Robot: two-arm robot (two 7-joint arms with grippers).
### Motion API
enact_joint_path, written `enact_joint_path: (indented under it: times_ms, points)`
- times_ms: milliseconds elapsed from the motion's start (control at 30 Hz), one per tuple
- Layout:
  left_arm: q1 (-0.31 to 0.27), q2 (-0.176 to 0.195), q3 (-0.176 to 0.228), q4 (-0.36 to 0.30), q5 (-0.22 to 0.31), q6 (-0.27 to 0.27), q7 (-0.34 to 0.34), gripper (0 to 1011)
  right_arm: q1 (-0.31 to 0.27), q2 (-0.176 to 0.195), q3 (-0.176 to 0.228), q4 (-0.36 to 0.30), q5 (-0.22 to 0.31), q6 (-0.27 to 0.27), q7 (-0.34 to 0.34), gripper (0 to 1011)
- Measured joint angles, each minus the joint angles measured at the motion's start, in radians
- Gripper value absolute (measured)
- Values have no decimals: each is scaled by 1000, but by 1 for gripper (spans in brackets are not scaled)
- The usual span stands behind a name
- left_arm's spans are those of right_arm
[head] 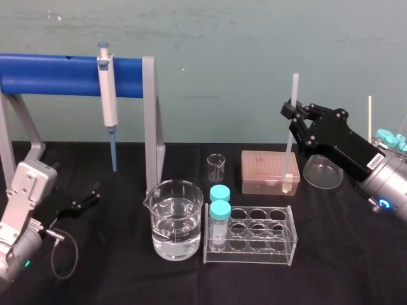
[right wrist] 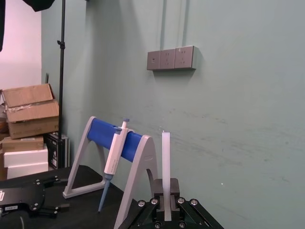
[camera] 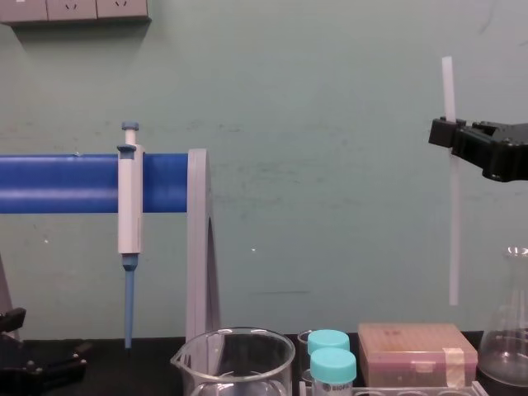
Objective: Pick up the stirring rod with one hand, then place it down.
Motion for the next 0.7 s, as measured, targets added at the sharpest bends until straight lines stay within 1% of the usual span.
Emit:
enact_joint_path:
  times_ms: [700]
  points:
    - [0,0,0,0,0,0,0,1000,-22,2,11,-21,-7,2,-10,66]
